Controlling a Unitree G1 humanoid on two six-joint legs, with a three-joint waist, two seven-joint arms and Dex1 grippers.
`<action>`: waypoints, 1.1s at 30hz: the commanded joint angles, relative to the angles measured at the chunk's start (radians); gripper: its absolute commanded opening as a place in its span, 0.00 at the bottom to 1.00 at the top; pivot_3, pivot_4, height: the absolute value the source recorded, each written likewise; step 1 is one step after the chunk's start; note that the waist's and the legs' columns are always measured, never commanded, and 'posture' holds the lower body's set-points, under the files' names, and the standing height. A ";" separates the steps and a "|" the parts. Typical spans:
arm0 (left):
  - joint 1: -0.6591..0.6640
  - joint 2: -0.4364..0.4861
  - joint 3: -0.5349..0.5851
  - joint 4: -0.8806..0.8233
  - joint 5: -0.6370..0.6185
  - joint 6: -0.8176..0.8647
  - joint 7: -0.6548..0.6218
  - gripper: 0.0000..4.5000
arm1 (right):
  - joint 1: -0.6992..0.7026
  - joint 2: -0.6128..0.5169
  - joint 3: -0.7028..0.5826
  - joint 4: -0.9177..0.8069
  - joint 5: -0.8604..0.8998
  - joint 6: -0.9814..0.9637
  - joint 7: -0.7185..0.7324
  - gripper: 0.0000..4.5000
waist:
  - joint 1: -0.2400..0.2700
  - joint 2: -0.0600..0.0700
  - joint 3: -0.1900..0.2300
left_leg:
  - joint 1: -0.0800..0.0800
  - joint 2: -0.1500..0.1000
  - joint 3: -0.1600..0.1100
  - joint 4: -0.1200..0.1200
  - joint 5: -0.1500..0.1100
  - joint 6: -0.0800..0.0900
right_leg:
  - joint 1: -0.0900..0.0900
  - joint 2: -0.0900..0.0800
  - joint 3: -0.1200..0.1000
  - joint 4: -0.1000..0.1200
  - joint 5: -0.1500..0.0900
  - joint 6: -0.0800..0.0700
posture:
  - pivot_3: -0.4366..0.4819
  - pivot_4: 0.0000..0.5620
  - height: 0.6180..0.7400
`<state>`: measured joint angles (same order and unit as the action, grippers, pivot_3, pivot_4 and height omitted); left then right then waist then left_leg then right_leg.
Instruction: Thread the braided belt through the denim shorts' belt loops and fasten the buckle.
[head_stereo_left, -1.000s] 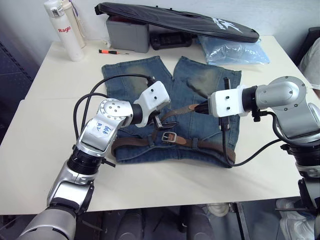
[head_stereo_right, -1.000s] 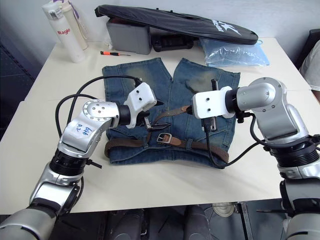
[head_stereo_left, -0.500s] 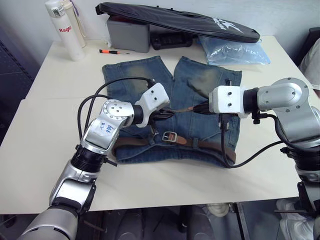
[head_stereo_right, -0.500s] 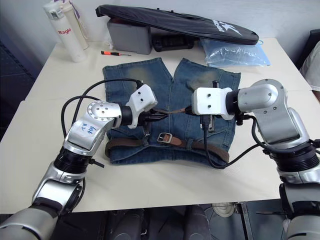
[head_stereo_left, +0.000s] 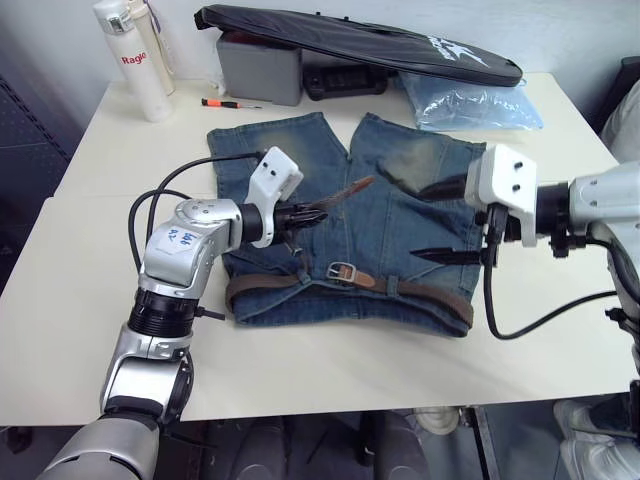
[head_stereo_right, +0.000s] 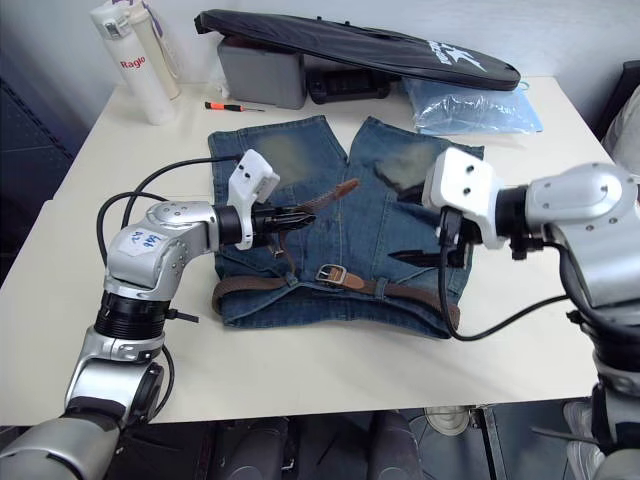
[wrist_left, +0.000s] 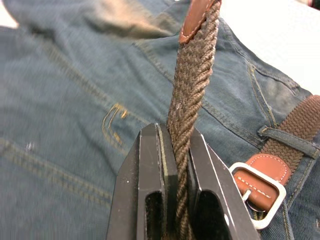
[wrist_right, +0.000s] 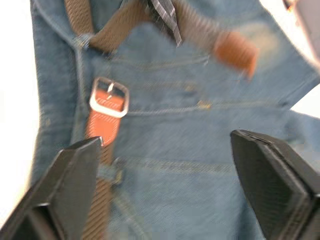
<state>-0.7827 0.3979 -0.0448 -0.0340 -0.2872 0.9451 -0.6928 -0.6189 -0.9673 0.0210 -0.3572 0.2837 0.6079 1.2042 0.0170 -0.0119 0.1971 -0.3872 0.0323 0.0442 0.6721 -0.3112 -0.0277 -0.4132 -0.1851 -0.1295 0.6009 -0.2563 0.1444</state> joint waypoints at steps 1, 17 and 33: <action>0.038 0.038 0.047 -0.076 -0.052 0.051 -0.004 0.00 | 0.091 0.000 -0.031 -0.086 0.023 -0.009 -0.037 0.98 | -0.010 0.000 0.000 | -0.001 -0.003 -0.010 -0.005 0.001 0.001 | 0.007 -0.004 -0.009 -0.003 0.000 0.000 | 0.48 0.27 1.00; 0.205 0.305 0.004 -0.133 -0.091 -0.125 -0.216 0.00 | 0.188 0.037 0.195 -0.171 -0.185 -0.148 -0.194 0.98 | -0.014 0.001 0.000 | -0.002 -0.015 -0.031 -0.008 0.011 0.000 | 0.020 -0.017 -0.030 -0.007 -0.002 0.003 | 0.48 0.27 1.00; 0.148 0.245 0.077 -0.113 -0.177 -0.054 -0.152 0.00 | 0.181 0.226 0.305 -0.100 -0.303 -0.136 -0.307 0.98 | -0.015 0.000 0.000 | -0.002 -0.015 -0.030 -0.008 0.011 0.000 | 0.019 -0.017 -0.030 -0.007 -0.002 0.003 | 0.48 0.27 1.00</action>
<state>-0.5925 0.6534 -0.0366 -0.1362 -0.4125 0.8550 -0.8693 -0.4291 -0.7594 0.3153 -0.4627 0.0090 0.4788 0.9297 0.0017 -0.0114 0.1974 -0.3895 0.0173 0.0138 0.6640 -0.3000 -0.0278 -0.3941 -0.2019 -0.1593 0.5942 -0.2582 0.1476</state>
